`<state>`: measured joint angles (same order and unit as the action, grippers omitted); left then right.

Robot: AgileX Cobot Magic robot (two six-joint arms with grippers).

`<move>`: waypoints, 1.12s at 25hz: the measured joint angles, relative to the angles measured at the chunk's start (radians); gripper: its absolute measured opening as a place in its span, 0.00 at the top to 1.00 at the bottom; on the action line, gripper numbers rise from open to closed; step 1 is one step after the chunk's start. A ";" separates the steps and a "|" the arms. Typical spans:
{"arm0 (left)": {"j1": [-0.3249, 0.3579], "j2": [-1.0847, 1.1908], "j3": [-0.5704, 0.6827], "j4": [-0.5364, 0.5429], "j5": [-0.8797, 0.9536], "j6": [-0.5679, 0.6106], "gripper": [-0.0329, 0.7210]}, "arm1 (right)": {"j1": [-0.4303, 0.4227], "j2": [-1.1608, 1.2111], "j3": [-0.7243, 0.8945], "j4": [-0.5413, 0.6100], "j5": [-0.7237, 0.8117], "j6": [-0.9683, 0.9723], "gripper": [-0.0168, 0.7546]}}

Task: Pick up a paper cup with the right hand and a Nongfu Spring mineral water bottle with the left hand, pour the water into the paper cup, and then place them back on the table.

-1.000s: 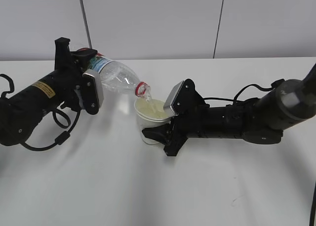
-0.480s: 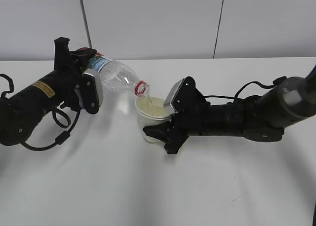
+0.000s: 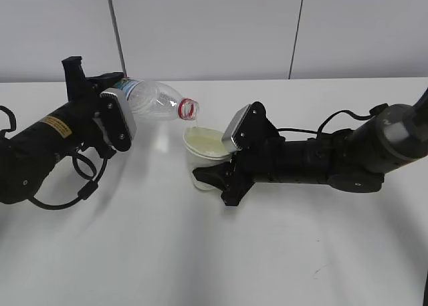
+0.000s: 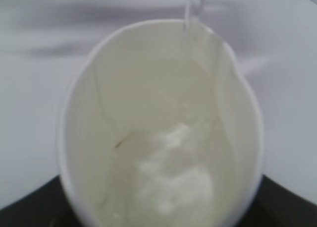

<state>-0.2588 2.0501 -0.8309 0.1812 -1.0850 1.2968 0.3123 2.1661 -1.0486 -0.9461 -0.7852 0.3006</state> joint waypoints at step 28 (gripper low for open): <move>-0.018 0.000 0.033 0.015 0.023 -1.105 0.49 | 0.000 0.000 0.000 0.225 -0.056 -0.103 0.42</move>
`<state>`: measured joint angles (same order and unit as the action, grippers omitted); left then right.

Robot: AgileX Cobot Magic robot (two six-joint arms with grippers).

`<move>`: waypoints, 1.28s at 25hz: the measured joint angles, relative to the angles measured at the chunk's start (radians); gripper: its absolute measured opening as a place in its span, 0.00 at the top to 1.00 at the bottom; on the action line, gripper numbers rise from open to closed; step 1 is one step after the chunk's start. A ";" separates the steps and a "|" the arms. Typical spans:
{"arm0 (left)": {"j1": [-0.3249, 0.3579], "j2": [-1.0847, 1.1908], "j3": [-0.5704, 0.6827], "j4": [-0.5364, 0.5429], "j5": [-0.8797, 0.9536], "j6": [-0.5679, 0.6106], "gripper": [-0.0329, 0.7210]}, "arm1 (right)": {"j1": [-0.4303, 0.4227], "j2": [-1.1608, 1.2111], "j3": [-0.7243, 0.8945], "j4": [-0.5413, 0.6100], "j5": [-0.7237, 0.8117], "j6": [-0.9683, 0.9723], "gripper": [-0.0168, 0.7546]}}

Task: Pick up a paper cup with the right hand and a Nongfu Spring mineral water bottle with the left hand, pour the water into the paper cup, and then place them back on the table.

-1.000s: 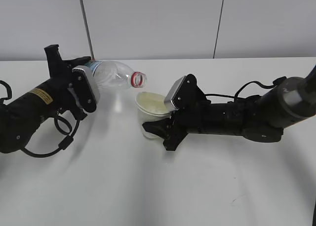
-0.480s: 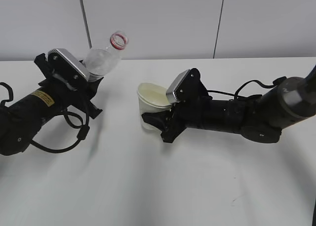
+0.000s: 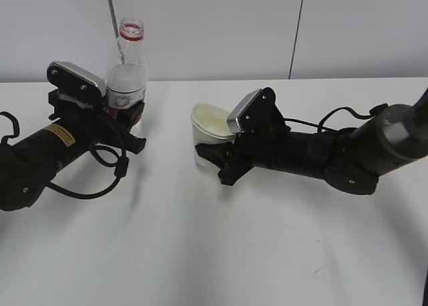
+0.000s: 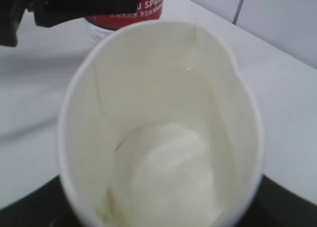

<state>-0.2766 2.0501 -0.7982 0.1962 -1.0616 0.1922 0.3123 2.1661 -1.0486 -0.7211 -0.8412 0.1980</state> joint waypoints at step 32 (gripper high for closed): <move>-0.002 0.100 0.000 0.207 -0.042 -0.294 0.49 | -0.048 0.000 0.000 0.307 0.123 -0.139 0.42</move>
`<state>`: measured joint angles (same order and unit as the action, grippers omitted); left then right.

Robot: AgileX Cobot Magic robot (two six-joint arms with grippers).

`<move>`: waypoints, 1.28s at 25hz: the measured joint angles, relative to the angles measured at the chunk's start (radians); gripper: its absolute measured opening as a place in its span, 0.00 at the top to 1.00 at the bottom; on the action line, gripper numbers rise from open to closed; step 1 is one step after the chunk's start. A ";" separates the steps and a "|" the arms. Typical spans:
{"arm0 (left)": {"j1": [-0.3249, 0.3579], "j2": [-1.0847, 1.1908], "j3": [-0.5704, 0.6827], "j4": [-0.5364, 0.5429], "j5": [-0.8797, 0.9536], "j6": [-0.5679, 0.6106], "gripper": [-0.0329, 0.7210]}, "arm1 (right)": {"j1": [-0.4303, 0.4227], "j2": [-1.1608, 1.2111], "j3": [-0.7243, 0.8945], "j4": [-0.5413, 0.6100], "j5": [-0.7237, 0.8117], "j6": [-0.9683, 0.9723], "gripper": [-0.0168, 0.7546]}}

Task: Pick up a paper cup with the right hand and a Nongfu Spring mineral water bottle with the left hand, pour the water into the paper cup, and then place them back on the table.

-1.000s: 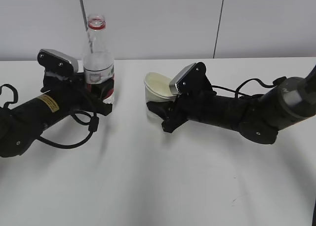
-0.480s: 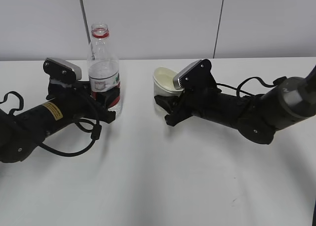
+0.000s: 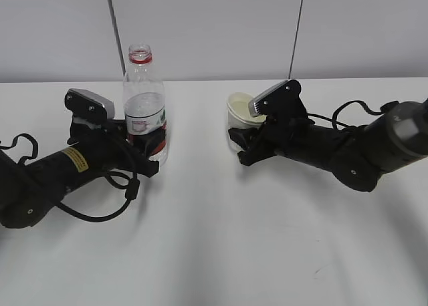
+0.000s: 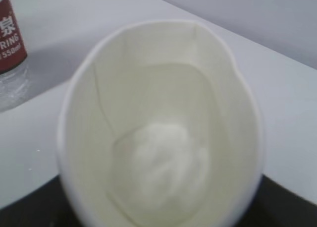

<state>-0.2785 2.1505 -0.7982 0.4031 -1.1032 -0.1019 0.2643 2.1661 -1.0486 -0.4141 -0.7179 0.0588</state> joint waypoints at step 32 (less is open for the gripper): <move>0.000 0.029 -0.004 0.096 -0.053 -0.049 0.49 | -0.038 0.039 0.000 0.008 0.005 0.000 0.41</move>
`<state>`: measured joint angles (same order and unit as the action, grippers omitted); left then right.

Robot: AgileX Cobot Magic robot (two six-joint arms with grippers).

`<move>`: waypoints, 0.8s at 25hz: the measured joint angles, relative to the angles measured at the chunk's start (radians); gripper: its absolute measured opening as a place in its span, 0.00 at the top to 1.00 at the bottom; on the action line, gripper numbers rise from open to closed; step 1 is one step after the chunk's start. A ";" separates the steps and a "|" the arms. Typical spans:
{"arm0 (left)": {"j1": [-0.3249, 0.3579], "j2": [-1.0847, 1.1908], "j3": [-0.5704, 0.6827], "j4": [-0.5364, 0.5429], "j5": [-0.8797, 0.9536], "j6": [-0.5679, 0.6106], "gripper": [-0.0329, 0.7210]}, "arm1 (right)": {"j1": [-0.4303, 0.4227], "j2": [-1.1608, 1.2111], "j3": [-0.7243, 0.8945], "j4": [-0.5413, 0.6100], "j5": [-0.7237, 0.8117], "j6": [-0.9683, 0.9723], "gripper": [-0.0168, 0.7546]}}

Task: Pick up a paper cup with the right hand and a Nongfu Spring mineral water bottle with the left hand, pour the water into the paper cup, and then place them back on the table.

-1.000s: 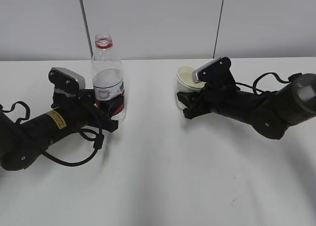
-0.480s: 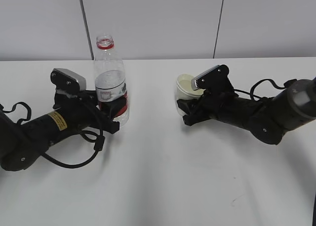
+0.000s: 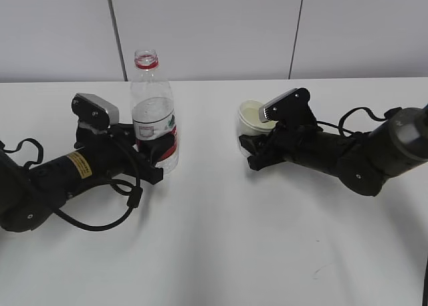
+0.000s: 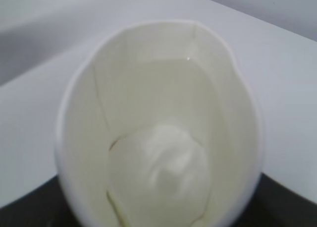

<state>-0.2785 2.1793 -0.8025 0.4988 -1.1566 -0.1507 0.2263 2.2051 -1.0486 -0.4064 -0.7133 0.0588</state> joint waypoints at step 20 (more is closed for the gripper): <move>0.000 0.000 0.000 0.023 -0.002 -0.001 0.49 | 0.000 -0.034 0.002 0.003 0.140 0.041 0.14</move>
<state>-0.2785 2.1793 -0.8025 0.5214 -1.1581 -0.1516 0.2263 2.1709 -1.0461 -0.4033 -0.5732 0.0996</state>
